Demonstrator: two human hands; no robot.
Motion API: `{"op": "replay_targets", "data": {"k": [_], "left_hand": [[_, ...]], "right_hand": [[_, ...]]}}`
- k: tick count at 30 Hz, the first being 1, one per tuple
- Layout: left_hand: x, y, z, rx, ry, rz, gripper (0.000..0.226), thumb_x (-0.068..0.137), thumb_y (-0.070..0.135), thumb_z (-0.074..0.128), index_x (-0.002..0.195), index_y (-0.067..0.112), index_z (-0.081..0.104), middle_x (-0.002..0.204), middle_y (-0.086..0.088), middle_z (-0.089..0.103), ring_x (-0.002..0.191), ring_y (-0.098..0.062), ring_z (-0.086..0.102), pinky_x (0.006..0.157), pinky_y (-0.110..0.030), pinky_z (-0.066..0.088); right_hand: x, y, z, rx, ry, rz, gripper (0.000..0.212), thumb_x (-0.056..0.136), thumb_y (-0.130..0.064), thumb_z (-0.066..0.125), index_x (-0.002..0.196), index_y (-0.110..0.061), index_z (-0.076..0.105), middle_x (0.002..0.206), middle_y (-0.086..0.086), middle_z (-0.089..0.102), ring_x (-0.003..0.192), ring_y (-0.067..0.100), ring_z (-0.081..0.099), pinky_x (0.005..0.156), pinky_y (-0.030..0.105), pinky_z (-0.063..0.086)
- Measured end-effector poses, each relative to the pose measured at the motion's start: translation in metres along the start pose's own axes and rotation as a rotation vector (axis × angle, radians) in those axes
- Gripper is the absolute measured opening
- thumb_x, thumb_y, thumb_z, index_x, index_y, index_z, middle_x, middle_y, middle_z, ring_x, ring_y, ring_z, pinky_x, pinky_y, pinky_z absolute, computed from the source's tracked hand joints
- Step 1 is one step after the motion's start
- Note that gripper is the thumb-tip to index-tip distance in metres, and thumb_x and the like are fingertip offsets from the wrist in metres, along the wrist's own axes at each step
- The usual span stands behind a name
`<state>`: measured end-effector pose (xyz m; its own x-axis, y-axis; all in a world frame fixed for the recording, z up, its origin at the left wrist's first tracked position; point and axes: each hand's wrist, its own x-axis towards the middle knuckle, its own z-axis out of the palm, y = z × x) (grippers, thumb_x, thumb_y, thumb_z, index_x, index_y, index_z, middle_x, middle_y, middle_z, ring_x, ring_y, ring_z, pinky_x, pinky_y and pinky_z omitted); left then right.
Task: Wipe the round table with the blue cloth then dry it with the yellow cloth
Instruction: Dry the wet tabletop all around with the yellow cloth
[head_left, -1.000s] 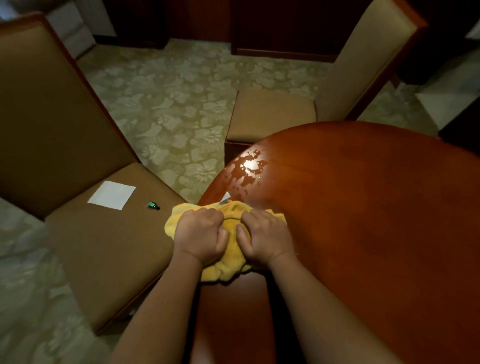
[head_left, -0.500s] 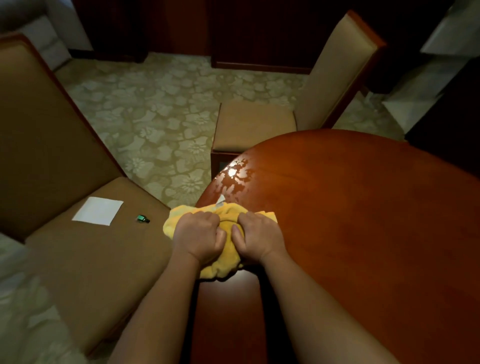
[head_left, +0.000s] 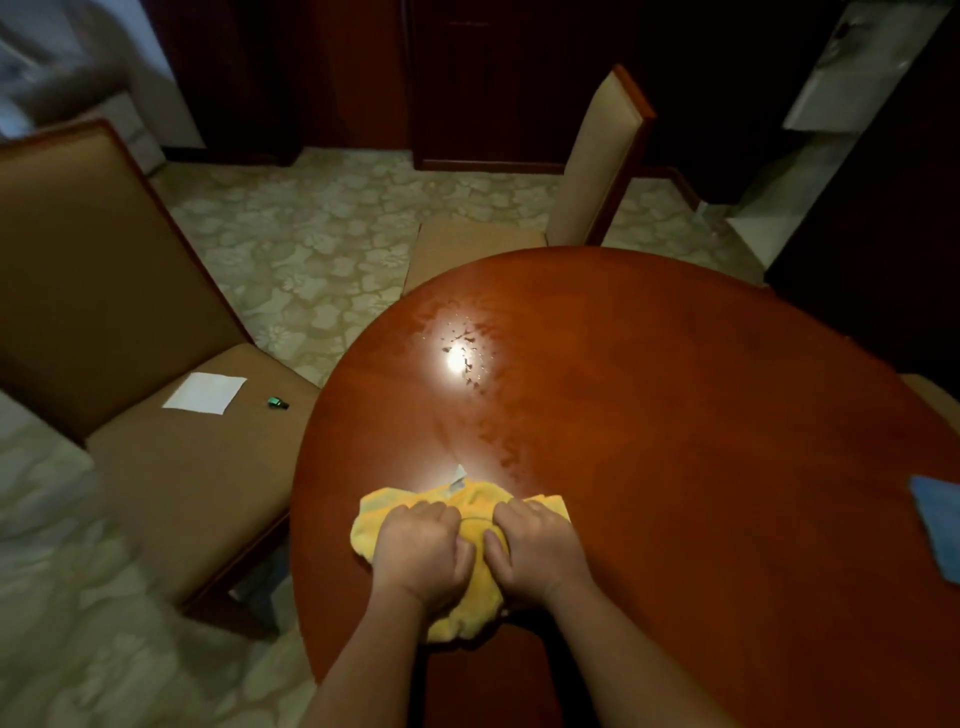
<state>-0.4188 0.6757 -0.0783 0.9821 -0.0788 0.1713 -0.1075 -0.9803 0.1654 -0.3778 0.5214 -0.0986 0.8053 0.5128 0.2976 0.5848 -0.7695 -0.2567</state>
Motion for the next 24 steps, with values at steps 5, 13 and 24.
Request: {"op": "replay_targets", "data": {"k": [5,13,24], "left_hand": [[-0.005,0.041,0.003,0.019,-0.057,0.057,0.024,0.065,0.035,0.039,0.053,0.019,0.052,0.049,0.001,0.051,0.042,-0.02,0.048,0.042,-0.028,0.038],[0.036,0.027,0.019,-0.065,0.052,0.111,0.021,0.066,0.032,0.042,0.054,0.016,0.048,0.051,0.0,0.049,0.044,-0.022,0.047,0.045,-0.027,0.034],[0.169,-0.011,0.038,-0.042,0.086,0.118,0.024,0.067,0.029,0.039,0.052,0.013,0.047,0.048,-0.003,0.049,0.042,-0.027,0.047,0.045,-0.026,0.028]], "right_hand": [[-0.04,0.024,-0.015,-0.02,0.042,0.034,0.028,0.079,-0.04,0.043,0.065,-0.017,0.053,0.063,-0.002,0.053,0.055,0.019,0.053,0.042,0.023,0.035],[-0.006,0.047,0.001,-0.015,0.093,-0.01,0.026,0.078,-0.039,0.044,0.068,-0.018,0.056,0.065,0.0,0.055,0.058,0.021,0.056,0.044,0.024,0.038],[0.11,0.098,0.022,-0.03,0.176,0.081,0.031,0.078,-0.038,0.041,0.069,-0.015,0.059,0.065,0.003,0.058,0.057,0.025,0.058,0.043,0.024,0.036]]}}
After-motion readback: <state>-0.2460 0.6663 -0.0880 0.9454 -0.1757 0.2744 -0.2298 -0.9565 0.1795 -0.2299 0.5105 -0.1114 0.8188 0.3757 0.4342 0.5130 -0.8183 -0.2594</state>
